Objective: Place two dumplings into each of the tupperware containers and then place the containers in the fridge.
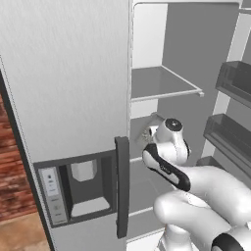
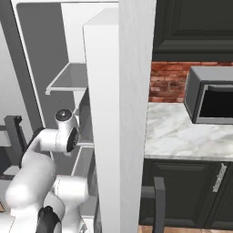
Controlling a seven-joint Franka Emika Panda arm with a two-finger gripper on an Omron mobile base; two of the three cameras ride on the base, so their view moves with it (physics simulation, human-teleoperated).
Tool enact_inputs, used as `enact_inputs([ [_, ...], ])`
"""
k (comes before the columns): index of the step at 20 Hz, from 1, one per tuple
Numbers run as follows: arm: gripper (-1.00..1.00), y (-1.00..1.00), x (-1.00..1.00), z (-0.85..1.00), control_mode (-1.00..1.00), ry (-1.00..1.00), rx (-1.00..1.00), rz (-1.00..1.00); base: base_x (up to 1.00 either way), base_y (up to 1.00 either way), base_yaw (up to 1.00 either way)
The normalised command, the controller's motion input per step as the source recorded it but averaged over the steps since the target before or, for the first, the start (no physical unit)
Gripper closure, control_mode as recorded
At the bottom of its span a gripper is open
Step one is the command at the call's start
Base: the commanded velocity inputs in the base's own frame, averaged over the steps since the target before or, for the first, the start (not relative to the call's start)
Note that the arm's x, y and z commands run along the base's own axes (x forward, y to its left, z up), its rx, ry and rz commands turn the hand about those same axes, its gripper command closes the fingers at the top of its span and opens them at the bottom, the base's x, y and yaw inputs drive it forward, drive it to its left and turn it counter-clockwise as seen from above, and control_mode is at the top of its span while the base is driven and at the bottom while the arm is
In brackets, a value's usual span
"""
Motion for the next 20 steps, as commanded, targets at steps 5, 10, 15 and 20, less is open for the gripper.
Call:
enact_inputs([
  [5,1.0,-0.01,0.83,-0.35,-1.0,0.06,0.0,0.0,0.0,0.0,0.0],
  [10,1.0,-0.02,0.94,-0.12,-1.0,0.1,0.0,0.0,0.0,0.0,0.0],
  [15,1.0,0.0,0.99,-0.4,-1.0,0.09,0.0,0.0,0.0,0.0,0.0],
  [20,1.0,-0.02,0.83,-0.46,-1.0,-0.01,0.0,0.0,0.0,0.0,0.0],
])
